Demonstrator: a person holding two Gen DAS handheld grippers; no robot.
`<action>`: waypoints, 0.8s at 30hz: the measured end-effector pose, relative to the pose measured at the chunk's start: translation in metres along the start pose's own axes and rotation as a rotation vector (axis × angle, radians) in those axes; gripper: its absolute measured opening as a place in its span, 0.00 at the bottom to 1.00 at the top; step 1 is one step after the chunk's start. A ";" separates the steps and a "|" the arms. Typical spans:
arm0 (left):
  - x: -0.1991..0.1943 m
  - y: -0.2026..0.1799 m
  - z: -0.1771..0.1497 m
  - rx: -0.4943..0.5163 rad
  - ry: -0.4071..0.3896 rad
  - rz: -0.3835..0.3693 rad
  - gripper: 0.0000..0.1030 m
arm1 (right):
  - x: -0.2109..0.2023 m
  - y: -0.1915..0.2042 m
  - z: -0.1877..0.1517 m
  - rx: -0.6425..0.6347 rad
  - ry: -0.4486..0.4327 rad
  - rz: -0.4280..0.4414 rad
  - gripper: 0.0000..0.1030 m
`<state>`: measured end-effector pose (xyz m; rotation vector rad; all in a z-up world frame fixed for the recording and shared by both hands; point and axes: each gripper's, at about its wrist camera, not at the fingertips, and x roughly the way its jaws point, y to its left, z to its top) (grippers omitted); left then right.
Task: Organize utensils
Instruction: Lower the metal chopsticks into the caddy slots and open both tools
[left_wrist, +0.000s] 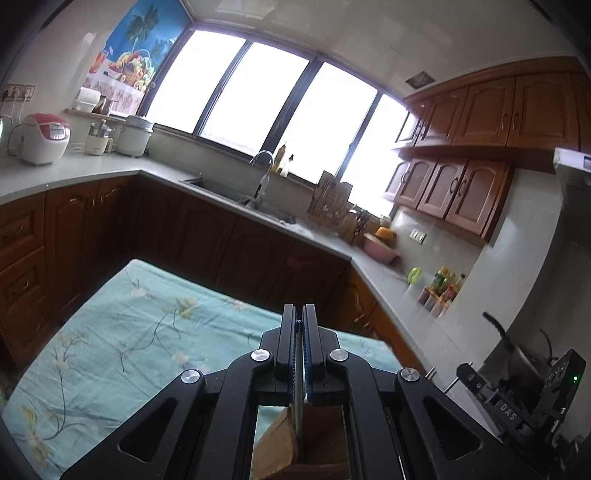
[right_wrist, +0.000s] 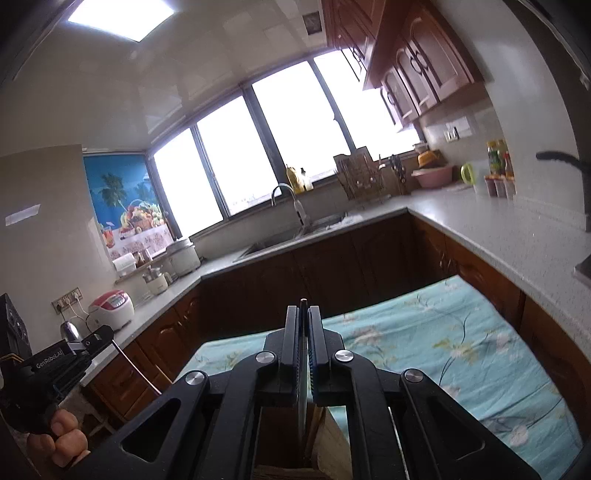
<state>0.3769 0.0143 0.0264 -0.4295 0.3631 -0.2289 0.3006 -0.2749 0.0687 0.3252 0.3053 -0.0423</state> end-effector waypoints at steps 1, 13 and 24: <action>0.005 0.000 -0.002 0.004 0.007 0.005 0.02 | 0.003 -0.002 -0.003 0.001 0.011 -0.001 0.04; 0.013 -0.006 0.012 0.057 0.084 0.020 0.03 | 0.020 -0.013 -0.017 0.038 0.083 -0.005 0.04; 0.011 -0.002 0.014 0.061 0.096 0.017 0.03 | 0.020 -0.012 -0.017 0.043 0.086 -0.005 0.04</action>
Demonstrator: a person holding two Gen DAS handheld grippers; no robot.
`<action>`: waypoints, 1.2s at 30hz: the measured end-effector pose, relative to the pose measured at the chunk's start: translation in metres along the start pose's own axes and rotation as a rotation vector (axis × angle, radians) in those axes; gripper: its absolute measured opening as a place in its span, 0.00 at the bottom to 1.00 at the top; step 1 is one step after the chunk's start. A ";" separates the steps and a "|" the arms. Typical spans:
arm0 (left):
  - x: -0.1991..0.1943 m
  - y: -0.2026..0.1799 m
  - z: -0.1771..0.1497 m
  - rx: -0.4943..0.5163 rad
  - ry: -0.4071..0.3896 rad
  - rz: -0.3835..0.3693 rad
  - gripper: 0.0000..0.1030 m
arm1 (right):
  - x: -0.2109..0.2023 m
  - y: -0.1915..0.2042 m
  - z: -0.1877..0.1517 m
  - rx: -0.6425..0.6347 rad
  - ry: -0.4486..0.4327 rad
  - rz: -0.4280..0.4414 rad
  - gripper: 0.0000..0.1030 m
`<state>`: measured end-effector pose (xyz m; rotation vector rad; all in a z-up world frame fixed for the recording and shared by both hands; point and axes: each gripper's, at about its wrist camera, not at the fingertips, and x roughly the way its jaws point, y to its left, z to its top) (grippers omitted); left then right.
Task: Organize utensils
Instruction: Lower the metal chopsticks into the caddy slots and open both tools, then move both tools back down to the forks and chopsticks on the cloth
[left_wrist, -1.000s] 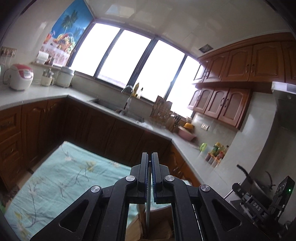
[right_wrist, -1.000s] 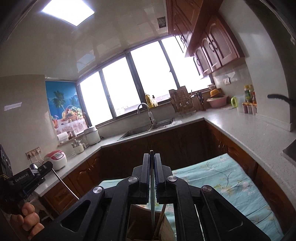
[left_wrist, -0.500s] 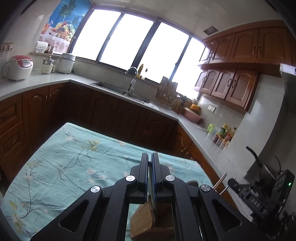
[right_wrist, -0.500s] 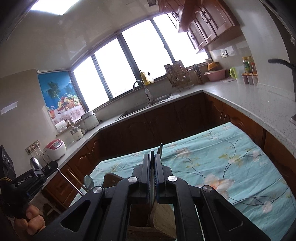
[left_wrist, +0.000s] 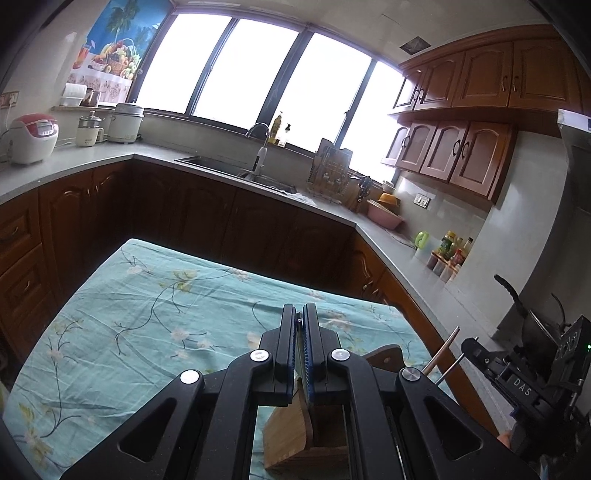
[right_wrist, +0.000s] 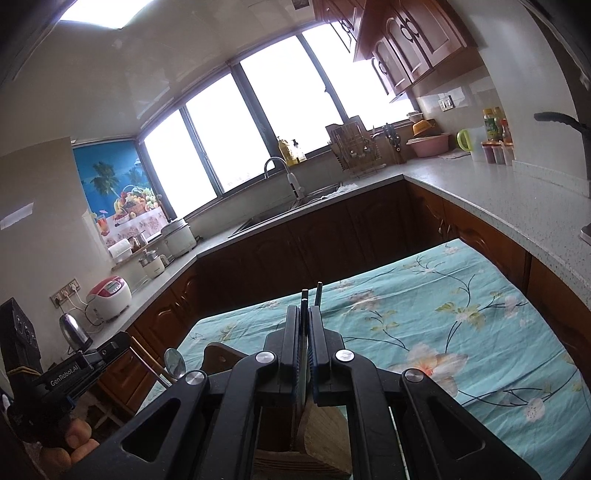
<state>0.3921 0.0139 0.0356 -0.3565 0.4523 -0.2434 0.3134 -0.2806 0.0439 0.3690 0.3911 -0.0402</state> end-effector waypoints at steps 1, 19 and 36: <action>-0.001 0.000 -0.001 0.000 0.001 0.000 0.02 | 0.000 0.000 0.000 0.003 0.002 0.001 0.05; -0.018 -0.008 -0.005 0.014 -0.006 0.015 0.55 | -0.004 -0.004 0.000 0.042 0.002 0.029 0.66; -0.074 -0.007 -0.040 0.043 0.061 0.050 0.80 | -0.051 -0.005 -0.025 0.072 0.002 0.033 0.86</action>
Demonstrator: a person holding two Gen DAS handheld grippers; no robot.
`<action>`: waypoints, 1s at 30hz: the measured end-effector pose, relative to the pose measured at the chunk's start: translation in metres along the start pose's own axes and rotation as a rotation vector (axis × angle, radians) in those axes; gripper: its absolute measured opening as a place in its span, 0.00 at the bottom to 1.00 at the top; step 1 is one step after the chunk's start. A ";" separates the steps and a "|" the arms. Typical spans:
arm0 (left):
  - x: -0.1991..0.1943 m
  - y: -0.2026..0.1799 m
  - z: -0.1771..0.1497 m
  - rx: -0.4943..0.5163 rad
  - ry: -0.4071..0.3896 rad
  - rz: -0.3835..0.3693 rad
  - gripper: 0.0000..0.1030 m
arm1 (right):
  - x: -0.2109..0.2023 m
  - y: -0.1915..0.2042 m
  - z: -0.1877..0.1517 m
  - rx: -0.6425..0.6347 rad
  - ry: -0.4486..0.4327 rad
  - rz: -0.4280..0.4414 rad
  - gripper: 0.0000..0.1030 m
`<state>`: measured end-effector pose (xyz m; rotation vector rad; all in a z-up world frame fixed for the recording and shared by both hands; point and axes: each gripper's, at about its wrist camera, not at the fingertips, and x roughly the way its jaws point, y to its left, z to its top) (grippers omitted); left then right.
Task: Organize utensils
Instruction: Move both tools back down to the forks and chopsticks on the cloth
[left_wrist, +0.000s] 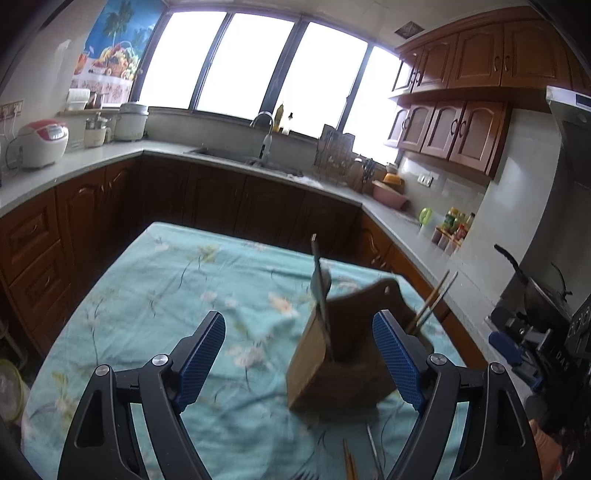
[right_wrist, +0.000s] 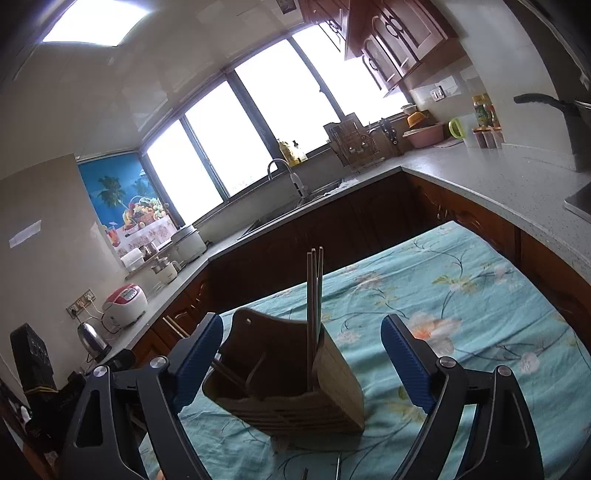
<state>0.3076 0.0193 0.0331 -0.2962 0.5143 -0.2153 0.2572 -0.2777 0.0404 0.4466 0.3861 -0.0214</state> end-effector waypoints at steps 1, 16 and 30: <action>-0.003 0.001 -0.003 -0.003 0.009 0.002 0.80 | -0.002 0.000 -0.002 0.000 0.003 -0.002 0.86; -0.046 0.012 -0.038 -0.021 0.133 0.039 0.80 | -0.027 -0.002 -0.058 0.029 0.109 -0.012 0.86; -0.059 0.011 -0.073 0.015 0.229 0.060 0.80 | -0.043 -0.009 -0.104 0.043 0.205 -0.049 0.86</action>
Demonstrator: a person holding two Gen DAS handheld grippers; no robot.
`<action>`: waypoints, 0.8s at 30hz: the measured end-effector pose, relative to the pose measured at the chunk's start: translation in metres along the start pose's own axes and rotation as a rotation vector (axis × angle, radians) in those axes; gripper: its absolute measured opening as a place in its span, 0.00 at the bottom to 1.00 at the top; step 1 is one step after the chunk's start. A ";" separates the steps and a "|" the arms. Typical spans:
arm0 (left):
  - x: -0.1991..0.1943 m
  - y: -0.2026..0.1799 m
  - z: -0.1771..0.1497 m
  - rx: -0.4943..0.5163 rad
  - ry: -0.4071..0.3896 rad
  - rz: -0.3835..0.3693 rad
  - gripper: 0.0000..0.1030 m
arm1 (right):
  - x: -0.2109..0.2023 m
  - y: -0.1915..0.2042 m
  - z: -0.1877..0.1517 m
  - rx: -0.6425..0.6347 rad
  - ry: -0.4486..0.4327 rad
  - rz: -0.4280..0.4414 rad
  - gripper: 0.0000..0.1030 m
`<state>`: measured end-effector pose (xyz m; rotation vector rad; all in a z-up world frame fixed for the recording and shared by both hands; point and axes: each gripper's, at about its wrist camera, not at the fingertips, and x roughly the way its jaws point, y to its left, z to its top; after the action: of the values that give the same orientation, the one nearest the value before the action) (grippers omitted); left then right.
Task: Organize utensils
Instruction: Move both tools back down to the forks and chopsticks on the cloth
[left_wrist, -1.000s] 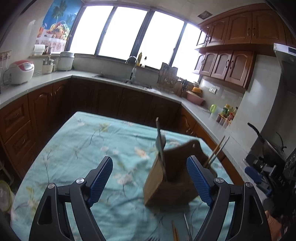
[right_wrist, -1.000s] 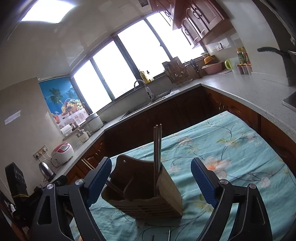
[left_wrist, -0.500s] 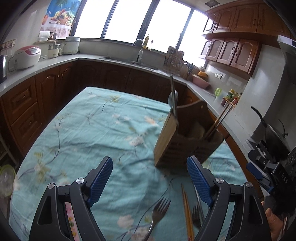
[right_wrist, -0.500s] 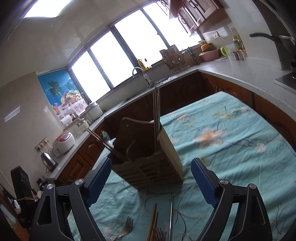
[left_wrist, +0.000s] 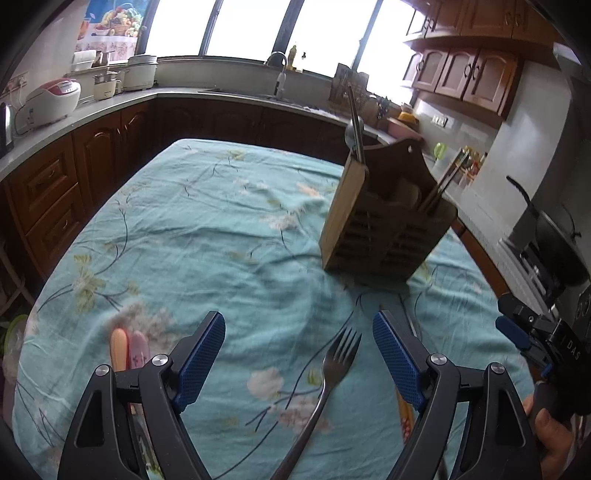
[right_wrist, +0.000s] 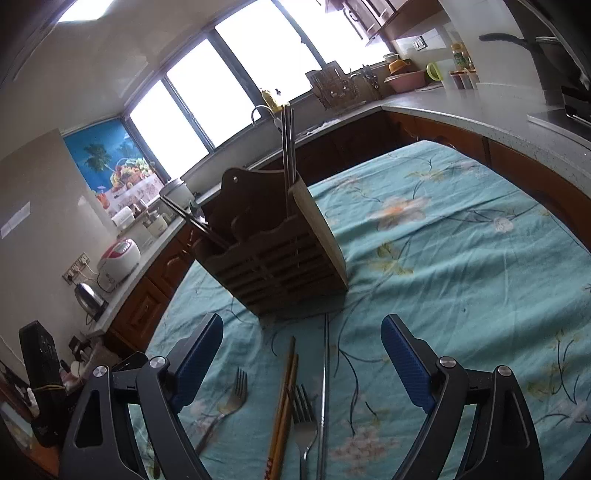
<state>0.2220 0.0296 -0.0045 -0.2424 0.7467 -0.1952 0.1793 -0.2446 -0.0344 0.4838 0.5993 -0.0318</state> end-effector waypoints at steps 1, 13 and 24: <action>0.001 0.000 -0.002 0.005 0.005 0.001 0.80 | 0.000 -0.001 -0.003 -0.003 0.006 -0.002 0.86; 0.027 -0.012 -0.013 0.098 0.091 0.000 0.80 | 0.009 -0.006 -0.017 -0.013 0.059 -0.019 0.86; 0.049 -0.020 -0.014 0.158 0.128 0.001 0.79 | 0.027 -0.004 -0.018 -0.052 0.119 -0.041 0.86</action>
<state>0.2454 -0.0046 -0.0400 -0.0796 0.8541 -0.2693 0.1914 -0.2369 -0.0640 0.4252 0.7250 -0.0266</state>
